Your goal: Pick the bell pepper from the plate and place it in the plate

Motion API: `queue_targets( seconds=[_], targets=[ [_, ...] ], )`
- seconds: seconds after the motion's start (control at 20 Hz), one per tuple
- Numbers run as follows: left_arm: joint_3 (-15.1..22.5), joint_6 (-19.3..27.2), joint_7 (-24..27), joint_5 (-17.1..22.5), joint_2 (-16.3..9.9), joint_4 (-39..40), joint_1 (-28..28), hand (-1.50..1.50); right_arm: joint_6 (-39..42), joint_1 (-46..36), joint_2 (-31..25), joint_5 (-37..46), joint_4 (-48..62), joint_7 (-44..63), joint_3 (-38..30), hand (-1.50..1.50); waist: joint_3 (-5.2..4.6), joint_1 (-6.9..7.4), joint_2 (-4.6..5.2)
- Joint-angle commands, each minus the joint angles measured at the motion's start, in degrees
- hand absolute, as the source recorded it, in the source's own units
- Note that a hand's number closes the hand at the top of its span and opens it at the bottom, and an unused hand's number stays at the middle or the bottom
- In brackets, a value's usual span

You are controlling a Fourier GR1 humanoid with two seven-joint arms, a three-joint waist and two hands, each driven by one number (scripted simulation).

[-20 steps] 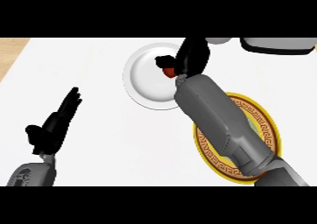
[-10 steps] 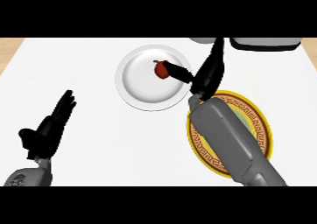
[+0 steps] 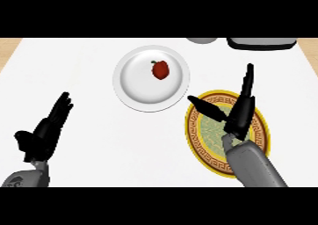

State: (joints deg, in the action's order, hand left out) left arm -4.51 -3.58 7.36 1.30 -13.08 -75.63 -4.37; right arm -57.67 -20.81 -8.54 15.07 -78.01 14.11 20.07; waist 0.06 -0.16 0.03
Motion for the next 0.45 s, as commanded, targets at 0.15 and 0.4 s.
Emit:
queue_targets(
  seconds=[0.15,0.4],
  targets=[
    [-0.8,-2.2,-2.8,0.8,-0.9,-3.9,1.7,0.0,7.4,11.0,-0.9,-7.6,-1.4,-16.0,-3.8,-1.5,-0.02,0.27,-0.04],
    [-1.8,-1.0,-0.6,-0.7,0.6,-0.7,-0.2,0.0,10.4,12.9,0.5,-6.8,-0.5,-20.8,-7.8,-1.5,-0.05,0.12,-0.03]
  ],
)
